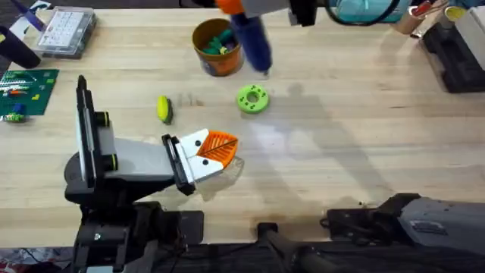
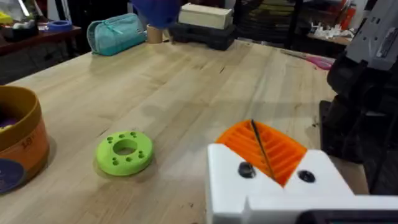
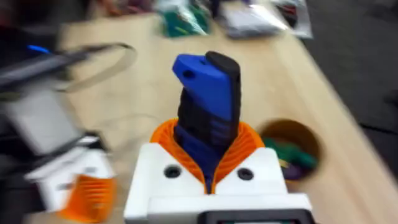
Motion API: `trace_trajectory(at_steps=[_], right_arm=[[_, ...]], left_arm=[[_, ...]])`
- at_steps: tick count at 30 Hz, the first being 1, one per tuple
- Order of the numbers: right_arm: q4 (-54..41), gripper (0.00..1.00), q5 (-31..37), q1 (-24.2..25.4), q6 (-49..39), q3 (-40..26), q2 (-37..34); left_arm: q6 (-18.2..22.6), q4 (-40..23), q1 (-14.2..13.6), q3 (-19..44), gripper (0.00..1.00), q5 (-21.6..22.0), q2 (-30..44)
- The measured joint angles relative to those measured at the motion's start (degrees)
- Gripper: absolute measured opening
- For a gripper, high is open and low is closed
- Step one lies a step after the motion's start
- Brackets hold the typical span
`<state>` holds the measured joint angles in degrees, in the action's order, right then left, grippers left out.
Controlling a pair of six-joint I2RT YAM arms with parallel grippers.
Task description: Pick up the gripper from the table and insert it into the empty holder that is missing its gripper. Then pick up a screw, insert it into the mounting hole, and use the screwdriver to tighten it. Finally, clean up the table by picking up the vegetable and placing it into the bucket.
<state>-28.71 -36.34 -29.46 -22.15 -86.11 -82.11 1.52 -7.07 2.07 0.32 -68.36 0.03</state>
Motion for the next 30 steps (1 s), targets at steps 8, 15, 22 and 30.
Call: trace_trajectory(at_steps=[8,15,22,30], right_arm=[[-11.05,0.023,26.17,0.94,-10.02,-0.57,-1.43],[-17.35,0.023,34.14,4.63,-27.90,-0.55,-9.51],[-16.09,0.023,38.02,12.12,-41.96,3.05,-17.06],[-11.89,0.023,39.35,16.63,-50.99,7.09,-23.41]], left_arm=[[0.00,0.00,0.00,0.00,0.007,0.00,0.01],[0.00,0.01,0.00,0.00,0.007,0.06,0.01],[0.00,0.12,0.00,0.00,0.007,0.51,0.02],[0.00,0.15,0.00,0.00,0.007,0.68,0.01]])
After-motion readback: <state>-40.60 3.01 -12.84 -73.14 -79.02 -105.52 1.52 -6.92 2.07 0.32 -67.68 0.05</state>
